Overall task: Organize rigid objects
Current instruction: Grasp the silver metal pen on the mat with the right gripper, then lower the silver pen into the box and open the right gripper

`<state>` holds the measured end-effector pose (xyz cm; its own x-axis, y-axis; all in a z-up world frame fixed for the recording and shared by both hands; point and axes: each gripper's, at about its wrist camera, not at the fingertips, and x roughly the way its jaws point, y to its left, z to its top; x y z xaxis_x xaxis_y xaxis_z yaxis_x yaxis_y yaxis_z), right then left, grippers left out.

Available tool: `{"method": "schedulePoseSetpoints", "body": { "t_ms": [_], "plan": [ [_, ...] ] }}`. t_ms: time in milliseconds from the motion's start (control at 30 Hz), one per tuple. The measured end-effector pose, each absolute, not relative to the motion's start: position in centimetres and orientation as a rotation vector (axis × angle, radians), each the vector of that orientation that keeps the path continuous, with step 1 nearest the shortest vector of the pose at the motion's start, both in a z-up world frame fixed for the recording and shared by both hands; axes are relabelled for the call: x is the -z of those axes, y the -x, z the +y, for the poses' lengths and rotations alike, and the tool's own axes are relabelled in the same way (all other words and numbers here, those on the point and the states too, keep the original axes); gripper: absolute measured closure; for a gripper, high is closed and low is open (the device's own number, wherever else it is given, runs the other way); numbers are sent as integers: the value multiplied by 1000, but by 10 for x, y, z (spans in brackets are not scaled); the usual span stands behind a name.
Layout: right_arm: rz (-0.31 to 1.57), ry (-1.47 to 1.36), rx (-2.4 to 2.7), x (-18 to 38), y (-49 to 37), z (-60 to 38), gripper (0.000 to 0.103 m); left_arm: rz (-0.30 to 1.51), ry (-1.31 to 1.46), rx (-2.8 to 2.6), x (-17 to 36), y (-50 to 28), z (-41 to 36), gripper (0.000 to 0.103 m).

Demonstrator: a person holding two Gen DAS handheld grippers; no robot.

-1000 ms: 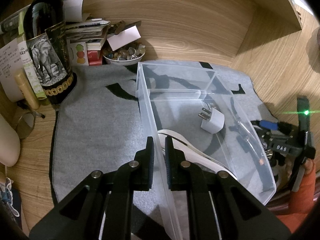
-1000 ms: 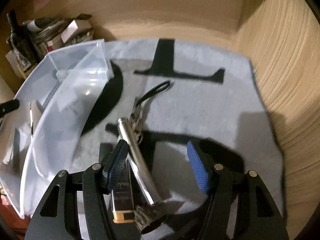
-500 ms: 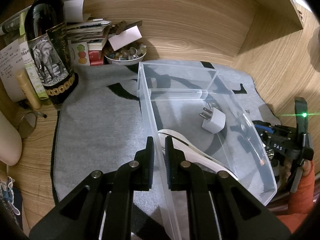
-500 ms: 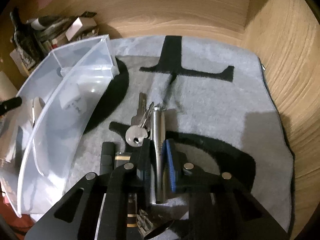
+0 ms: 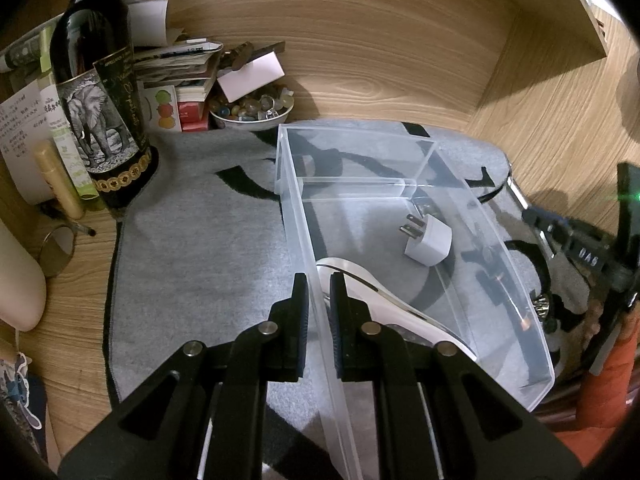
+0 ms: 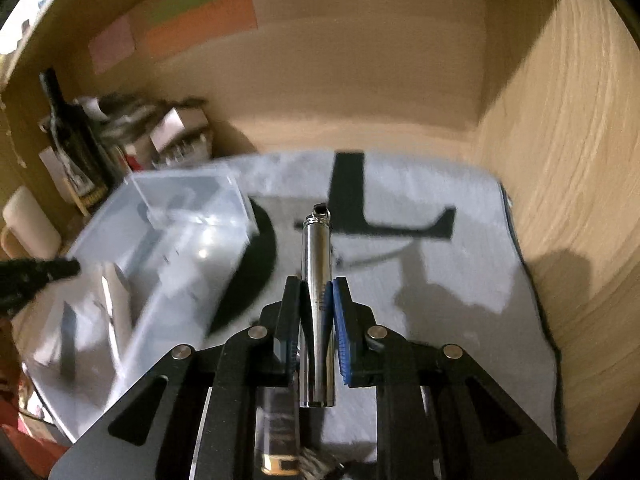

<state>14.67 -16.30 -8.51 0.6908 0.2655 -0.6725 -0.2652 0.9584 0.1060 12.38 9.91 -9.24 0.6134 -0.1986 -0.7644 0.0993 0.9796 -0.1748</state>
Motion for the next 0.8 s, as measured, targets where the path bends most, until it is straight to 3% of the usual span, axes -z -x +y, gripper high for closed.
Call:
{"method": "schedulePoseSetpoints", "body": {
  "t_ms": [433,800],
  "plan": [
    [579,4,-483,32,-144,-112,89,892,115,165,91,-123,98,93],
    [637,94,-595,49,-147,-67,89,889,112,167,92,-123,98,94]
  ]
}}
